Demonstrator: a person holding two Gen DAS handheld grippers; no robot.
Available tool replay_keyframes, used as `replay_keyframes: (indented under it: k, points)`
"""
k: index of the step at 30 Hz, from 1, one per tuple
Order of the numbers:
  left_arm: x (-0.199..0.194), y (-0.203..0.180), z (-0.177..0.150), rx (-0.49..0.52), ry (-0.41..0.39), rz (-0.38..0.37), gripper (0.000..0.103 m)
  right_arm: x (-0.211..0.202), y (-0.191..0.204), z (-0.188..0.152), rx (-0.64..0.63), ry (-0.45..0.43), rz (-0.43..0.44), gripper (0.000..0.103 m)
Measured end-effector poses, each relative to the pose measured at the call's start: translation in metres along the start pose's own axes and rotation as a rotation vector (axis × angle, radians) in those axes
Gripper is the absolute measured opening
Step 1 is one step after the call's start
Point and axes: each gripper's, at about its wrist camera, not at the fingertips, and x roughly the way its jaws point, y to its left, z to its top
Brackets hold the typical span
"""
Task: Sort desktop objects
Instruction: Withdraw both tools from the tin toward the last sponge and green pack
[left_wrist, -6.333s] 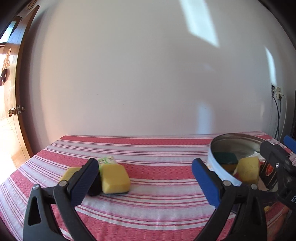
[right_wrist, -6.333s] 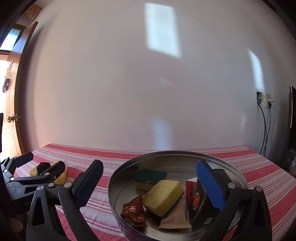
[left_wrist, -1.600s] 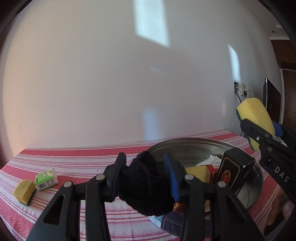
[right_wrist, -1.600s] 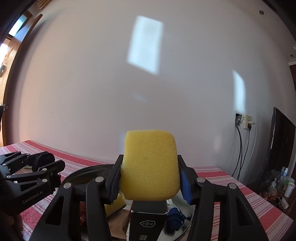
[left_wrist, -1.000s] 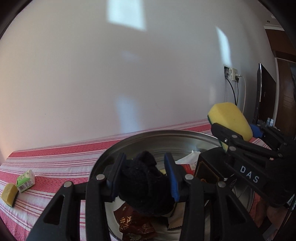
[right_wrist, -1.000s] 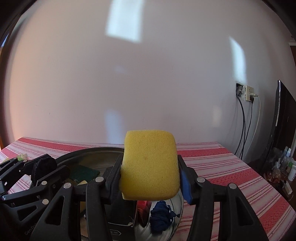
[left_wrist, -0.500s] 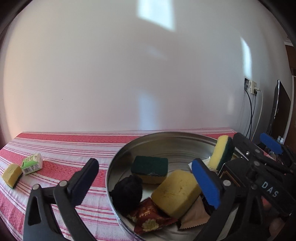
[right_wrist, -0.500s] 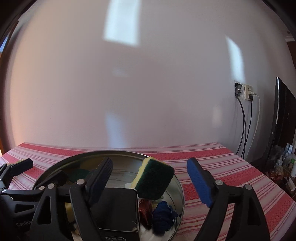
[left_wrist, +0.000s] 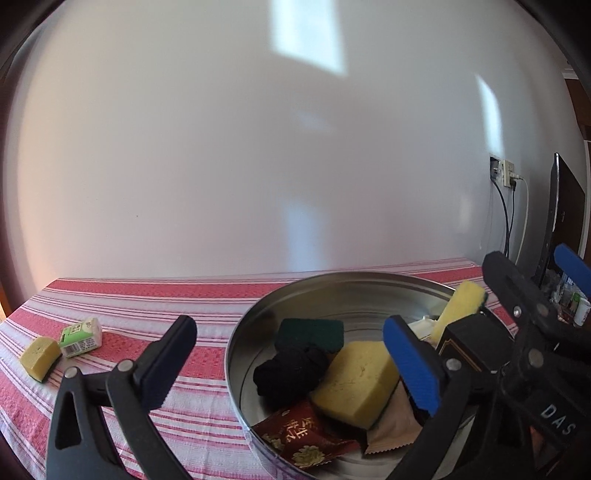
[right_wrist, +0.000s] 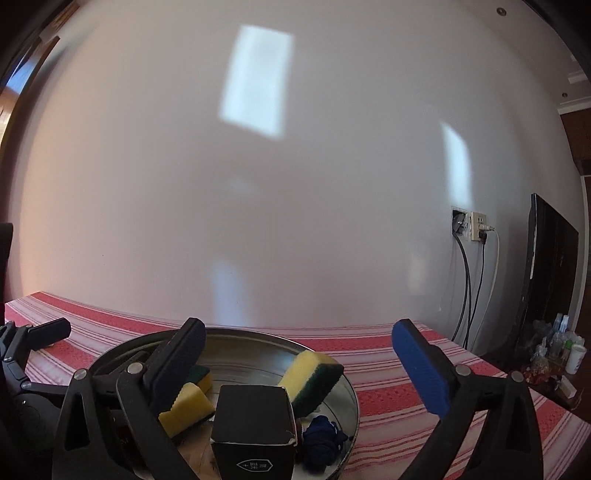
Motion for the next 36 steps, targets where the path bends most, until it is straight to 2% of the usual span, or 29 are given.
replay_keyframes:
  k: [3,10,22,29,36]
  points:
    - [-0.002,0.003,0.000,-0.008,-0.006,0.000,0.102,-0.005,0.003,0.002,-0.008,-0.023,0.001,0.102]
    - [-0.008,0.008,-0.002,-0.016,-0.018,0.026,0.102,-0.001,-0.001,0.002,0.047,0.025,0.030,0.102]
    - [-0.013,0.019,-0.004,-0.021,-0.016,0.049,0.102,-0.006,-0.001,0.003,0.076,0.023,0.053,0.102]
    - [-0.016,0.037,-0.006,-0.028,-0.015,0.074,0.102,-0.013,0.010,0.005,0.047,-0.001,0.036,0.102]
    - [-0.017,0.066,-0.007,-0.039,-0.011,0.121,0.102,-0.015,0.033,0.007,0.047,0.020,0.050,0.102]
